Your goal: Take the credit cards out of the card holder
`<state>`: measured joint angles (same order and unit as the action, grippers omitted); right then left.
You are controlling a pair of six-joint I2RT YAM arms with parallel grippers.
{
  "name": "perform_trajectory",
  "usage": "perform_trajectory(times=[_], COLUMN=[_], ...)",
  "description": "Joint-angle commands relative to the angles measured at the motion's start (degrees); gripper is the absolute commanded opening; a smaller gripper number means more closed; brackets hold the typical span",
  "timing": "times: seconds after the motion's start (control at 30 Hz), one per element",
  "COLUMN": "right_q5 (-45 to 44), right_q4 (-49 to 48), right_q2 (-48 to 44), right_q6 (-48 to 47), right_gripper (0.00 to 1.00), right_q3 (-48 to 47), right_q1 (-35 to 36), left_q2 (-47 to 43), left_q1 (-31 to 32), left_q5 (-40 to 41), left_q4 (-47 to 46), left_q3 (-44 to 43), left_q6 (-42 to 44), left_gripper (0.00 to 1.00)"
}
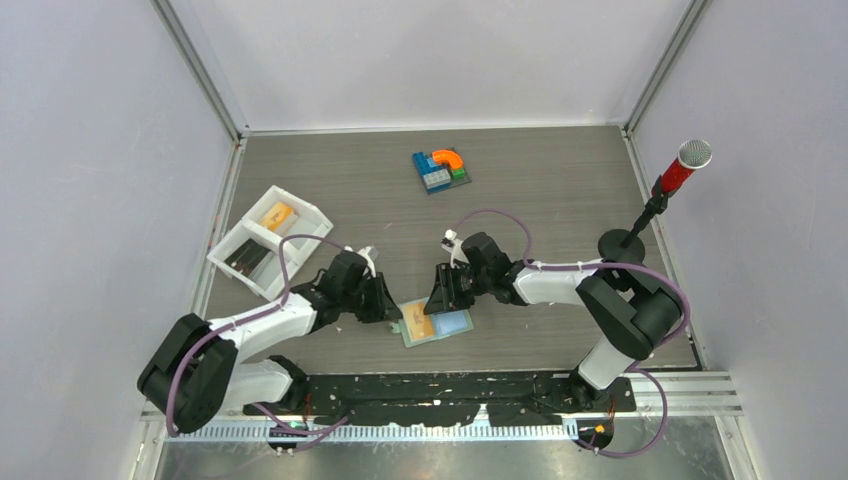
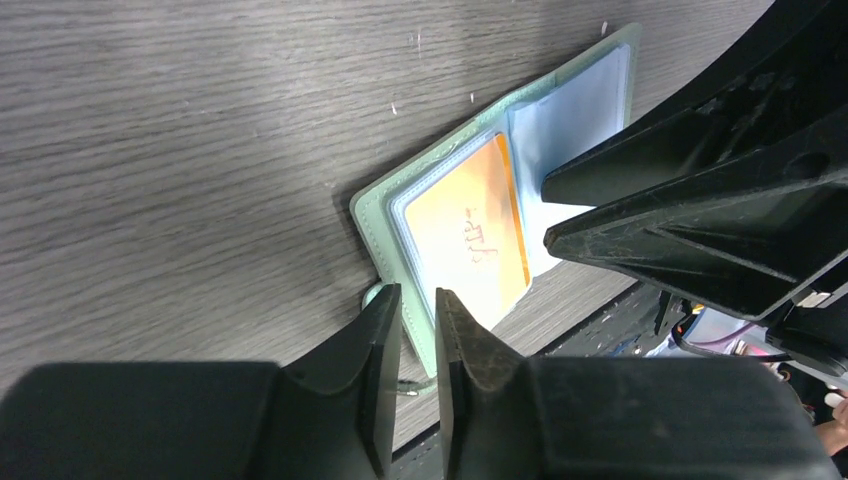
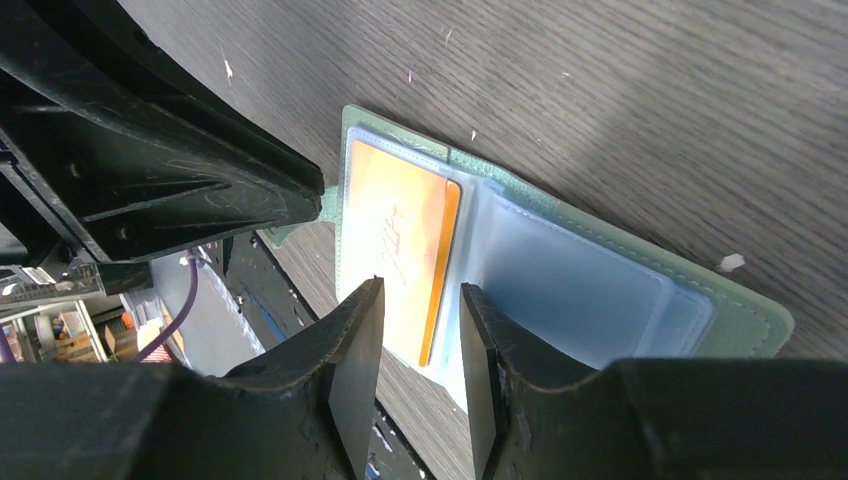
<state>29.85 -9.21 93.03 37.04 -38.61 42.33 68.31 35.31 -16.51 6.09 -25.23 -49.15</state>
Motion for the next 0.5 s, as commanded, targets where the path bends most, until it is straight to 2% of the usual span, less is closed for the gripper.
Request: perform_trajectory(times=[0.0,0.27,0.47], right_q5=[-1.0,-1.5,-1.4], right_q4=[-2.8,-3.3,-3.7], right_q2=[0.7,1.8,2.6], right_q6=[1.1,1.6,1.9], right_gripper=[0.41,0.40,0.38], right_q3=[-0.3,-0.4,-0.5], right_q1=[0.6,1.4,1.6], left_q2=[2.2,6.7,7.1], left_q1=[0.3,0.3,0.3], left_q5=[-0.3,0.3,1.0], left_q4=[-5.7,-7.4,-7.2], left_q3=[0.8,2.3,2.5], left_q6=[-0.1,-0.7,-0.7], left_gripper=[0.13,0.03,0.02])
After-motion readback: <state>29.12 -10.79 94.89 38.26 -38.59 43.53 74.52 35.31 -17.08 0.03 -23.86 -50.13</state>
